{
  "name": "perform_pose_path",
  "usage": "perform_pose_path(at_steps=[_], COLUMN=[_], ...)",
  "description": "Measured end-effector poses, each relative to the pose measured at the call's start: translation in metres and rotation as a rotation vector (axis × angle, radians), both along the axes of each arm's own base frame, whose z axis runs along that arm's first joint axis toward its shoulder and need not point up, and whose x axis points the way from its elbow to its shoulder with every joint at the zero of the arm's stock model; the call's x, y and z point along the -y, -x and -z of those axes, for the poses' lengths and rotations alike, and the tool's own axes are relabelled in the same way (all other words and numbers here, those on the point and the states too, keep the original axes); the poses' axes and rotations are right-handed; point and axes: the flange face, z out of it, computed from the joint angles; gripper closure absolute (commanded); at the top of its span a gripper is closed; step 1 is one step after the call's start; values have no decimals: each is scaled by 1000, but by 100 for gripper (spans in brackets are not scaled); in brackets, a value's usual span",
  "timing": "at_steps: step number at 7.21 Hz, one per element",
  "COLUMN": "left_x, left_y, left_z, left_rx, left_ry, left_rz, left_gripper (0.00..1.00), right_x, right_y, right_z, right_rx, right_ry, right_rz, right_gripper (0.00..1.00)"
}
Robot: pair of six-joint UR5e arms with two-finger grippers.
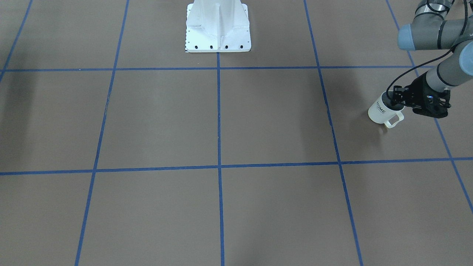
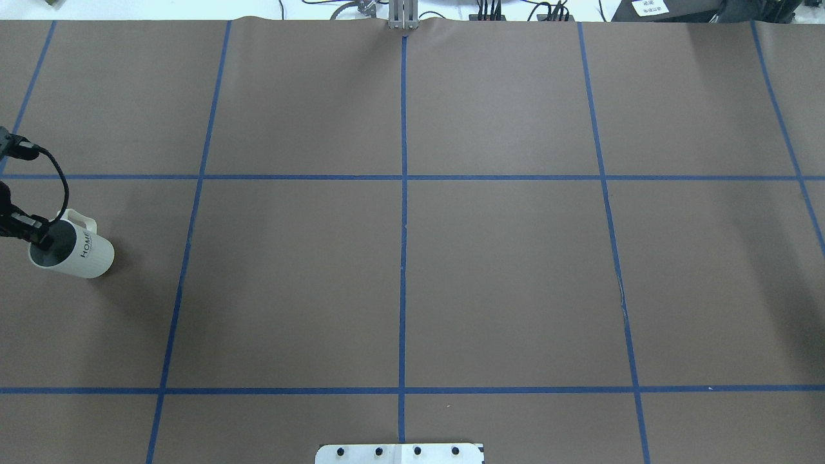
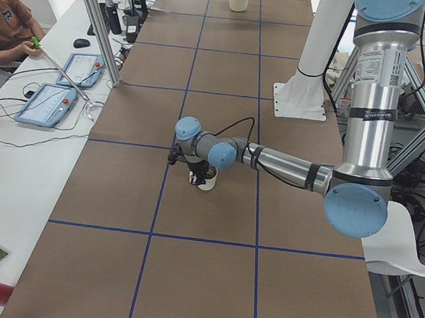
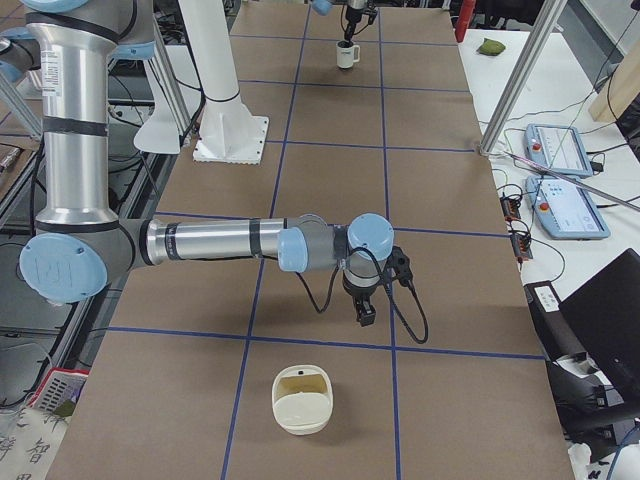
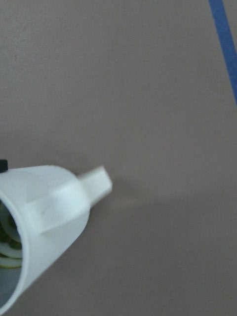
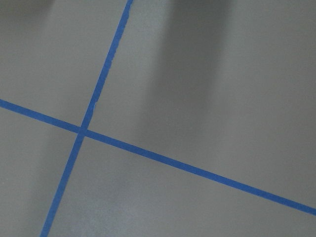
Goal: Left arm hands cup to right arm to dump lemon
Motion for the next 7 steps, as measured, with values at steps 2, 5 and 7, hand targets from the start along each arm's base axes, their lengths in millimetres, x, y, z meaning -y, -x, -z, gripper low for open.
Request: perform_pose_path(at_steps=[2, 5, 7], left_x=[18, 49, 66], left_y=[19, 9, -37], left_z=[39, 128, 197], left_rx=[-1, -7, -19], left_ry=[18, 100, 201], left_rz=[73, 196, 270], left_gripper=[100, 100, 100], right_x=[1, 4, 15], right_y=[0, 4, 18], right_z=[2, 14, 35], right_rx=[1, 51, 88], right_ry=[-6, -59, -126], right_rz=[1, -1, -27], right_gripper=[0, 0, 1])
